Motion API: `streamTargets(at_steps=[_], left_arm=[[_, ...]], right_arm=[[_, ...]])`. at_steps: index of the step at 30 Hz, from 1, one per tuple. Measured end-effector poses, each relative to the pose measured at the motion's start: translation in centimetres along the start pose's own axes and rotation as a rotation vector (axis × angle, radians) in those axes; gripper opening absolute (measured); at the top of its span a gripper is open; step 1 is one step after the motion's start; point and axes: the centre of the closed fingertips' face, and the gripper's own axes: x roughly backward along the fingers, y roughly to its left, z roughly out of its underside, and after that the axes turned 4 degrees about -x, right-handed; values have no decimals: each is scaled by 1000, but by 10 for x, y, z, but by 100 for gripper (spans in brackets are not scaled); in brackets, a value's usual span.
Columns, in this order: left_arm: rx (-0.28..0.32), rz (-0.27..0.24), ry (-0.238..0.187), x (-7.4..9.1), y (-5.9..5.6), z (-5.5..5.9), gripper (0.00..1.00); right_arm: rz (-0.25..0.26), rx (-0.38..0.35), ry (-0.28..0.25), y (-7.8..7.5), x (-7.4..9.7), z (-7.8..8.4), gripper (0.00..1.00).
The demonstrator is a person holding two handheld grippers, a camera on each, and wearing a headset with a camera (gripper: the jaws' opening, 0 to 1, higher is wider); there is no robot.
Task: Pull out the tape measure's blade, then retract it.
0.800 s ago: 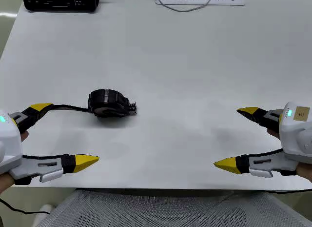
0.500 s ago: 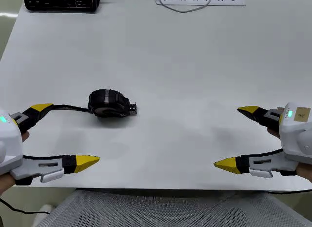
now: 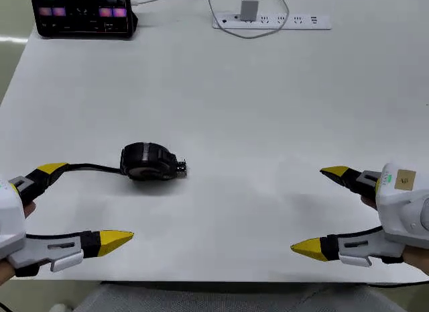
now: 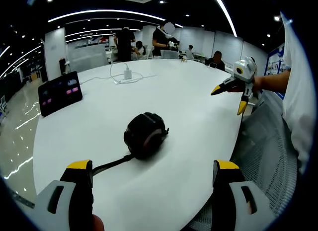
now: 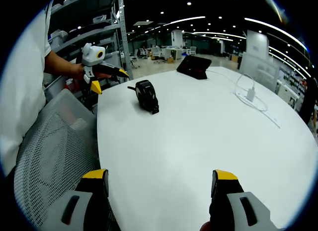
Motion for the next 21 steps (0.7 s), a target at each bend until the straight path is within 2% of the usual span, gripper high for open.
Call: streamTargets(at_steps=[8,21], left_arm=[[-5,6,-4,-2,-1,-2,99],[-4,14,8,-4,-1,2,99]], right_arm=[[-1,0,1,-2,-1,1,84],[-14,2,-3,-4,-8,-2,85]])
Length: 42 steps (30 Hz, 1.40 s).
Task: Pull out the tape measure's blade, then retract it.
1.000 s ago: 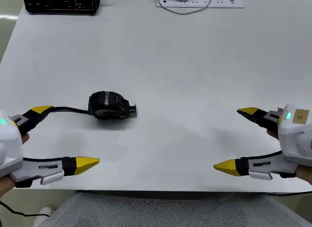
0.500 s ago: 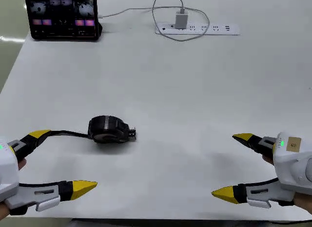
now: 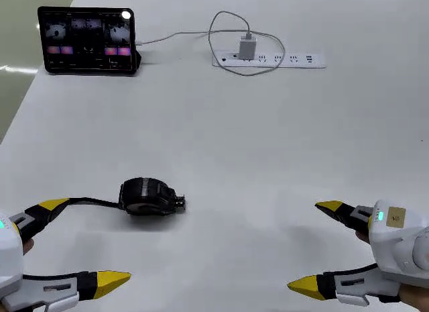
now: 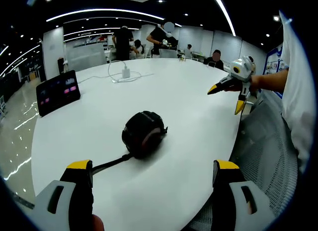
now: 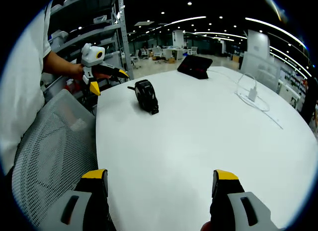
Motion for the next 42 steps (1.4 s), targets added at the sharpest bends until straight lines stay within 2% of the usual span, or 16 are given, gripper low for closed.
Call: streamTargets(at_steps=[13,17,28,32,42], left_arm=[[-23,12,7,-9,5,-3,99],[-33,13,6,-13,9,-6,99],[-61,30,20,-20,13,-3,99],[-74,36,24,-23,14,-4,99],[-105,56,40,-31,17,-5,98]], right_arm=[[-28,23,-4,-2,-13,-10,85],[-41,23,5,-1,-18,-8,85],[-65,35,6,-2,-29,-14,84],[-81,65,24,0,-35,-14,84],[-95,84,27,-6,-40,-20,84]])
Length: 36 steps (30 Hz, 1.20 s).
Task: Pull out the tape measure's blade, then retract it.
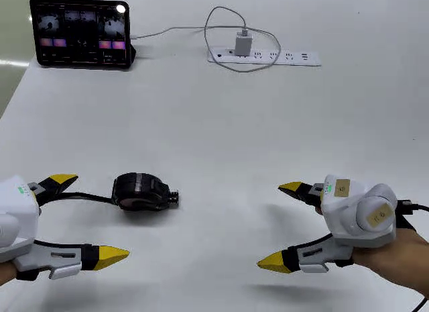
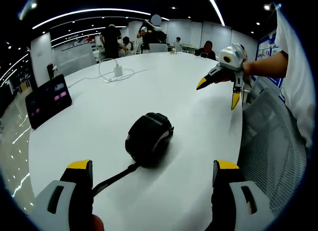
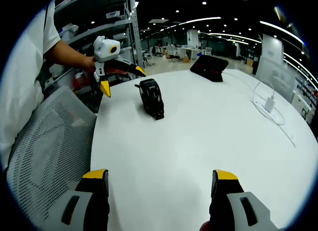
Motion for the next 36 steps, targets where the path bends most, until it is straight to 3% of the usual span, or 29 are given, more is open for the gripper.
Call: streamTargets(at_steps=[19,36], left_arm=[[-99,14,31,-15,12,-4,98],[-176,75,60,-32,12,-9,93]], right_arm=[[-33,39,22,-6,-12,-8,83],[-56,58,16,-11,-29,-24,83]])
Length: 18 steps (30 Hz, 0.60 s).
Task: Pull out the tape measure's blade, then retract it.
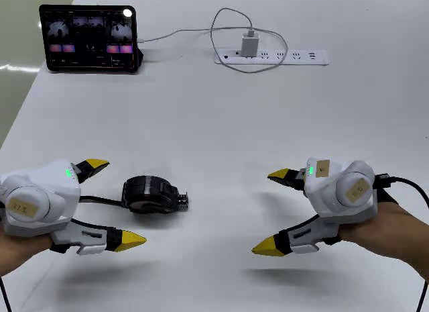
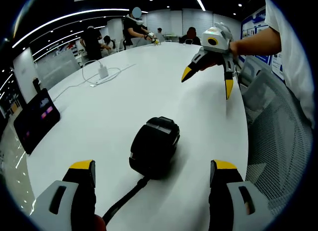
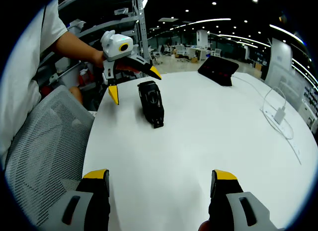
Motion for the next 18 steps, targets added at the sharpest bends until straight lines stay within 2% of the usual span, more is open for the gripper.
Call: streamTargets(at_steps=[10,18], left_arm=[[-30,26,20,-8,3,0,88],[-48,47,31,-13,4,-1,79]], right_arm=[[-20,14,6,-1,-12,-5,82],[-32,16,4,-1,-18,-8,82]])
